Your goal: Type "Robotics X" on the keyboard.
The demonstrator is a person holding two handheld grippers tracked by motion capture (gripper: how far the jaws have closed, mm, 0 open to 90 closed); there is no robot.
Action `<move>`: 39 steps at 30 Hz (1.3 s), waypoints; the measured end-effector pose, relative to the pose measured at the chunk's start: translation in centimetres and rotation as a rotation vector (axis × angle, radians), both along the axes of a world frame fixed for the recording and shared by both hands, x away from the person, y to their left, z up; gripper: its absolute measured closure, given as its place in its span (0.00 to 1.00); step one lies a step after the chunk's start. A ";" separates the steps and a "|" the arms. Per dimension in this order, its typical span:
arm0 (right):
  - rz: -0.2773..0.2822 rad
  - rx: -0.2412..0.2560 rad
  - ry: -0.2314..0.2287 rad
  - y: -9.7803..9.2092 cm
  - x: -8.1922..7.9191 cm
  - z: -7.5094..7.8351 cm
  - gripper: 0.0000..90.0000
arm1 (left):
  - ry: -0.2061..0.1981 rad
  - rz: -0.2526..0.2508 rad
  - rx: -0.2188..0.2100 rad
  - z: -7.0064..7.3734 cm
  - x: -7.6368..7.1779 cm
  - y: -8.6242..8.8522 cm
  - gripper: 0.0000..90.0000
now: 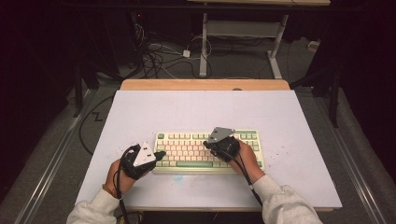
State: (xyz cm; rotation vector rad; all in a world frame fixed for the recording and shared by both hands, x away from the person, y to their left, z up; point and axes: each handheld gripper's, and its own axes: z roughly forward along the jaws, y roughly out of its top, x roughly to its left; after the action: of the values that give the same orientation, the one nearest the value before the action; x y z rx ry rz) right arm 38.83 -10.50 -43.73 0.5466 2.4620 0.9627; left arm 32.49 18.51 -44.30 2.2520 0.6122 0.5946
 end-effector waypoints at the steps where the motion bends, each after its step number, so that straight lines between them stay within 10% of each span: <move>1: -0.001 0.005 0.001 -0.1 -0.1 0.1 1.00 | 0.001 -0.002 0.000 0.0 0.0 0.0 0.98; 39: -0.005 0.100 -0.074 -4.8 -4.4 2.1 1.00 | -0.009 -0.053 -0.022 0.3 -0.1 -2.1 0.97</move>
State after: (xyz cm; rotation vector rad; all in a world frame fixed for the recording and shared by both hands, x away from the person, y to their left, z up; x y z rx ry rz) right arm 34.42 -15.29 -41.65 0.5395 2.3558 1.0890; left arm 32.37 16.40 -44.03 2.2367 0.5510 0.5685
